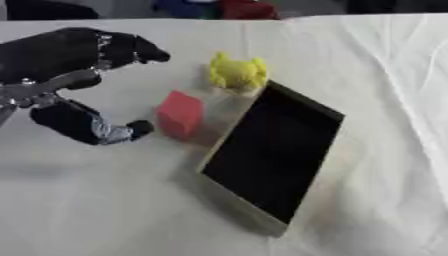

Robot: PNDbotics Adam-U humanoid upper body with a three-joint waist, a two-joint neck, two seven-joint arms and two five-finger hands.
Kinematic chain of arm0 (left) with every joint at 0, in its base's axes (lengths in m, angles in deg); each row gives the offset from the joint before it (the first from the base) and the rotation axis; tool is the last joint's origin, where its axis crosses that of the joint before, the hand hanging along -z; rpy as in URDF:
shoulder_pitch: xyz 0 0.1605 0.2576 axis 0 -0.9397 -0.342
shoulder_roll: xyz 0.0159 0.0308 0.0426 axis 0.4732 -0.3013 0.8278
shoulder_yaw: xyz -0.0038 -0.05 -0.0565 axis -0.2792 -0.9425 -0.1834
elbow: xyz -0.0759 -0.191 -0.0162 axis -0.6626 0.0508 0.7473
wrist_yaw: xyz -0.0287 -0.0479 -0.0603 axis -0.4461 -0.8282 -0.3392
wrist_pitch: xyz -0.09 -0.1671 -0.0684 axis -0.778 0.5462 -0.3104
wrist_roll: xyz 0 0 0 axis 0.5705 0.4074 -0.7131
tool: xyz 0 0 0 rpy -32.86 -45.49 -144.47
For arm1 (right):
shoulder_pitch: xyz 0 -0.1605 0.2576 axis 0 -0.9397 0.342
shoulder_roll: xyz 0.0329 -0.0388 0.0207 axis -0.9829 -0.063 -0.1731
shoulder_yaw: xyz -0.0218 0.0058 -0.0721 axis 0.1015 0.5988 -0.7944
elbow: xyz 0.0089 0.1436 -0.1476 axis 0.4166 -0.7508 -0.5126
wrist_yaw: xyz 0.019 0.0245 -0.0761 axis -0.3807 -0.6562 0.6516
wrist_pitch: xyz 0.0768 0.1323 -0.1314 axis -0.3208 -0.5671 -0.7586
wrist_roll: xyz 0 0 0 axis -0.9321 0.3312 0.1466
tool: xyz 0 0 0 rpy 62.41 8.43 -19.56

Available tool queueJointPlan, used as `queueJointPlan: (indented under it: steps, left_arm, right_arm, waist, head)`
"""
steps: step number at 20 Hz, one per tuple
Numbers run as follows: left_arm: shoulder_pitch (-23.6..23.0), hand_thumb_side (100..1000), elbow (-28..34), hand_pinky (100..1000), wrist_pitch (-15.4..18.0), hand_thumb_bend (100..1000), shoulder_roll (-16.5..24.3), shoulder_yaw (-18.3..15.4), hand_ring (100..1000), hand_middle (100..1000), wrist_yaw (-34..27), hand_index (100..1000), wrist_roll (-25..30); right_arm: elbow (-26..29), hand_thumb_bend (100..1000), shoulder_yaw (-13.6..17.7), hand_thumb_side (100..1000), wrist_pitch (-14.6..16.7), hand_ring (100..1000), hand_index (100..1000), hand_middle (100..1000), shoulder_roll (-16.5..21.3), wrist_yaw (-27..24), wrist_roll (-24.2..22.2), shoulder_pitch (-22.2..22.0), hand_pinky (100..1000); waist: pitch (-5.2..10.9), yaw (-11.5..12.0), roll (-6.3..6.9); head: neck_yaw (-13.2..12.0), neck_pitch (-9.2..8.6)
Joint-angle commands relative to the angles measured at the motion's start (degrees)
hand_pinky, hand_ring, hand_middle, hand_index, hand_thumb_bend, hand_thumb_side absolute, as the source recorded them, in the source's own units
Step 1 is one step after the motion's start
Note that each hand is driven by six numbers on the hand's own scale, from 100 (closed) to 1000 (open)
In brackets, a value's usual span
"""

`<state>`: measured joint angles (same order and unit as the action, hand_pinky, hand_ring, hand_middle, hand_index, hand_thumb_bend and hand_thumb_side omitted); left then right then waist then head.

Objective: Pick up objects on the table and place them in the box.

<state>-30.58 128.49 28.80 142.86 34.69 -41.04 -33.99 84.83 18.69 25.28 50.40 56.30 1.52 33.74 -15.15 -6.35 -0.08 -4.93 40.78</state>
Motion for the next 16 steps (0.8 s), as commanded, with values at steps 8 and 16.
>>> queueJointPlan:
  steps: [8, 16]
  left_arm:
    - [4.51, 718, -1.70, 817, 1.24, 468, -1.57, 0.96, 853, 864, 1.38, 984, 7.35]
    - [8.82, 736, -5.16, 827, 8.43, 475, -3.20, 1.32, 867, 864, -0.91, 985, 14.64]
  right_arm:
    - [0.48, 100, 0.24, 899, -0.07, 787, 738, 570, 0.25, -0.93, 0.00, 0.76, 839]
    - [0.67, 100, 0.17, 899, -0.20, 786, 737, 569, 0.01, -1.08, -0.18, 0.79, 840]
  waist:
    - [0.73, -0.43, 0.31]
    - [0.57, -0.86, 0.48]
  head:
    - [-0.42, -0.21]
    - [-0.17, -0.01]
